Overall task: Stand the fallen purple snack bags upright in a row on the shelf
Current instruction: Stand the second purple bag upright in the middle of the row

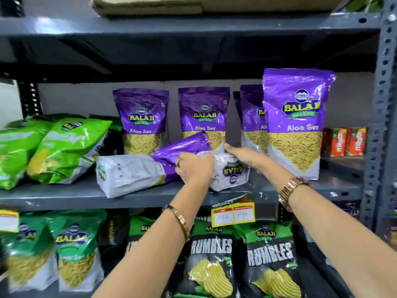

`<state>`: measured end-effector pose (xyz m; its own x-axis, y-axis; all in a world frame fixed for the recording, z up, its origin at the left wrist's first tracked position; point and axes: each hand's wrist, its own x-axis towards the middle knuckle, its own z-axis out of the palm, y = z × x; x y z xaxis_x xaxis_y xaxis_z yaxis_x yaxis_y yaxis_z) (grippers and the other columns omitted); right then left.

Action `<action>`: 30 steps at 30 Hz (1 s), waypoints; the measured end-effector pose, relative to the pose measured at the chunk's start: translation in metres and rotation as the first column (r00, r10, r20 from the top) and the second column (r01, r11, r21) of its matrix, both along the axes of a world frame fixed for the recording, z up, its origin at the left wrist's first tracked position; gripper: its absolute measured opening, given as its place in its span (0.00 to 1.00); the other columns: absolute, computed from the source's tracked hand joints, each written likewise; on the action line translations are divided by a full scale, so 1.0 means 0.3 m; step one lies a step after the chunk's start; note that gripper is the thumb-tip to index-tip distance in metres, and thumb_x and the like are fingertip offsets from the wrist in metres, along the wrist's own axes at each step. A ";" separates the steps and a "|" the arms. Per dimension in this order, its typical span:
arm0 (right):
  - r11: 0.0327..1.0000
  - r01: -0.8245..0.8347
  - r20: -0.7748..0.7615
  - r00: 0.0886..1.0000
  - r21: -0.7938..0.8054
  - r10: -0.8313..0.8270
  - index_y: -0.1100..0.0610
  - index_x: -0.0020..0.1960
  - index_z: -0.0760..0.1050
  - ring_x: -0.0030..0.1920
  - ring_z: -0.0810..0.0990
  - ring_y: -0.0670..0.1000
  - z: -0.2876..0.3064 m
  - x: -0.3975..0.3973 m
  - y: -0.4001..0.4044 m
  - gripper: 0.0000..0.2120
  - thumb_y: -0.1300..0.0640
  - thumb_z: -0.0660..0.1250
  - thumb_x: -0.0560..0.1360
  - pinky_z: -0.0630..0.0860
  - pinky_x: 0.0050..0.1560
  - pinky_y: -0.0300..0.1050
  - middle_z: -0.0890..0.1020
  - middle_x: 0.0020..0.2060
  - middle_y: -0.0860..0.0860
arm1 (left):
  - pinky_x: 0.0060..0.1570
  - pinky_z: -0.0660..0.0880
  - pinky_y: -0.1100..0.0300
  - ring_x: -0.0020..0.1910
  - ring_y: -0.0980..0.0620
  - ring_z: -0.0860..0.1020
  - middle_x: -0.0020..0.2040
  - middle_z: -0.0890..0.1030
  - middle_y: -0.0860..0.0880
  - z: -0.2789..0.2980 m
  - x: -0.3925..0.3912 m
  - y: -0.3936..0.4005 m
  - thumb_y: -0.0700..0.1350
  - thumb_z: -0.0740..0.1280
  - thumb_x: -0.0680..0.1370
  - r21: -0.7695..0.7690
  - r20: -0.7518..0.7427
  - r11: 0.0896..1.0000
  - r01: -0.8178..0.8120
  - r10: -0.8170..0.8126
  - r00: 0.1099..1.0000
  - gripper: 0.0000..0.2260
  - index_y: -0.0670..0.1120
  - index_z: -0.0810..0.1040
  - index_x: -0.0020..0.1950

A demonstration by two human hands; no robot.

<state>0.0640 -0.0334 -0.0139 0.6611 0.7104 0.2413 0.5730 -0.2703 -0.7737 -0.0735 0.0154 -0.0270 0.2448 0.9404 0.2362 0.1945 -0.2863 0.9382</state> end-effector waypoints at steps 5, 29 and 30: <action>1.000 0.011 -0.263 0.965 0.029 -0.003 0.60 0.59 0.72 0.50 0.76 0.54 -0.003 0.007 0.005 0.26 0.43 0.66 0.70 0.71 0.44 0.43 0.79 0.55 0.55 | 0.64 0.70 0.51 0.67 0.39 0.68 0.72 0.65 0.38 -0.031 0.016 -0.003 0.46 0.69 0.72 -0.415 0.359 0.896 0.159 0.000 0.933 0.34 0.38 0.57 0.72; 0.892 -0.127 -0.436 0.837 0.434 0.331 0.60 0.41 0.76 0.27 0.82 0.44 -0.018 0.057 0.037 0.04 0.67 0.66 0.70 0.80 0.32 0.37 0.84 0.25 0.48 | 0.62 0.74 0.47 0.59 0.43 0.77 0.62 0.77 0.42 -0.008 0.031 0.104 0.35 0.70 0.68 -0.009 0.506 0.961 0.277 -0.234 0.830 0.29 0.42 0.67 0.67; 0.889 -0.113 -0.427 0.846 0.444 0.321 0.59 0.42 0.76 0.29 0.82 0.44 -0.019 0.063 0.049 0.05 0.68 0.66 0.70 0.80 0.34 0.38 0.84 0.25 0.47 | 0.60 0.75 0.50 0.56 0.45 0.78 0.60 0.78 0.43 -0.011 0.033 0.124 0.33 0.70 0.69 0.006 0.506 0.949 0.314 -0.274 0.818 0.27 0.42 0.67 0.66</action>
<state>0.0828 -0.0188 -0.0196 0.6046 0.7644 0.2238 0.1115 0.1970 -0.9740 -0.0637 0.0524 -0.0303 0.3818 0.8621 0.3331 -0.3832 -0.1804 0.9059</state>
